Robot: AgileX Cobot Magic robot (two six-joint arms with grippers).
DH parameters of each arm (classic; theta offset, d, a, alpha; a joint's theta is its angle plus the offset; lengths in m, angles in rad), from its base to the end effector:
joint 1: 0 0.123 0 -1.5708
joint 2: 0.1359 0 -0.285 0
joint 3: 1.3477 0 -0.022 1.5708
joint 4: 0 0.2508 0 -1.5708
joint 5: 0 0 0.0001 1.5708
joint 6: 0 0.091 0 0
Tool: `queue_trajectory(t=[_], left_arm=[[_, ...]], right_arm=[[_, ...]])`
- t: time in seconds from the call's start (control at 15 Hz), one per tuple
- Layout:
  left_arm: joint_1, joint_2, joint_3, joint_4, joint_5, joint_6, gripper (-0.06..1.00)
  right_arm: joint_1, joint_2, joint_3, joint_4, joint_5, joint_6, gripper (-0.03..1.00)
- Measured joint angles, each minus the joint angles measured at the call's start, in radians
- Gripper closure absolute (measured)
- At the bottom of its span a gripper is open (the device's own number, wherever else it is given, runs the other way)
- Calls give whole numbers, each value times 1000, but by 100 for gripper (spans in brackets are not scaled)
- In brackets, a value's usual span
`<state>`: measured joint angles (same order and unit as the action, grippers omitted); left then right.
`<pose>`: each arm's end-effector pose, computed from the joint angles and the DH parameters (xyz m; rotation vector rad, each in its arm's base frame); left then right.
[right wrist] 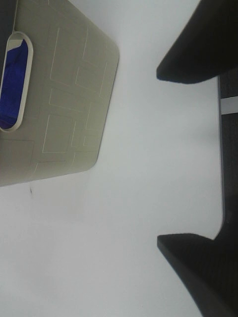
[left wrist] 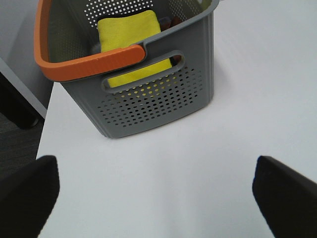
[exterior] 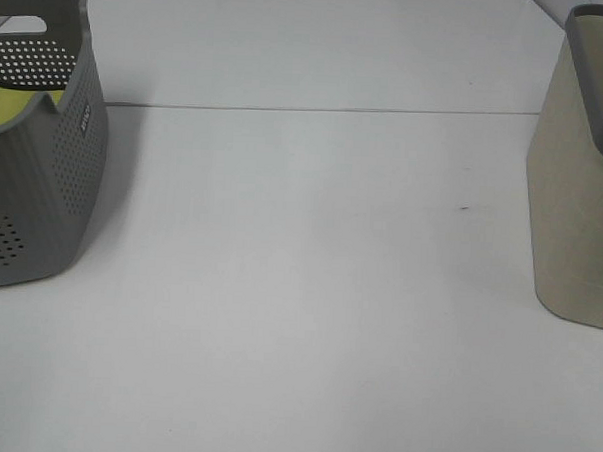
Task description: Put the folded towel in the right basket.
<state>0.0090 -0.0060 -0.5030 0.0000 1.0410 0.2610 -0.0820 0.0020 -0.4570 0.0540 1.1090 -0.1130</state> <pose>-0.0053 0.0000 0.2797 0.2538 2.0038 0.1716 -0.0018 0.0046 0.2616 -0.0358 2.1364 -0.0487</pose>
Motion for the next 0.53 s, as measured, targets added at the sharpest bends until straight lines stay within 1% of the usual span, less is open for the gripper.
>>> queue_trajectory(t=[0.53], left_arm=[[0,0,0,0,0,0,-4]], right_arm=[[0,0,0,0,0,1,16]])
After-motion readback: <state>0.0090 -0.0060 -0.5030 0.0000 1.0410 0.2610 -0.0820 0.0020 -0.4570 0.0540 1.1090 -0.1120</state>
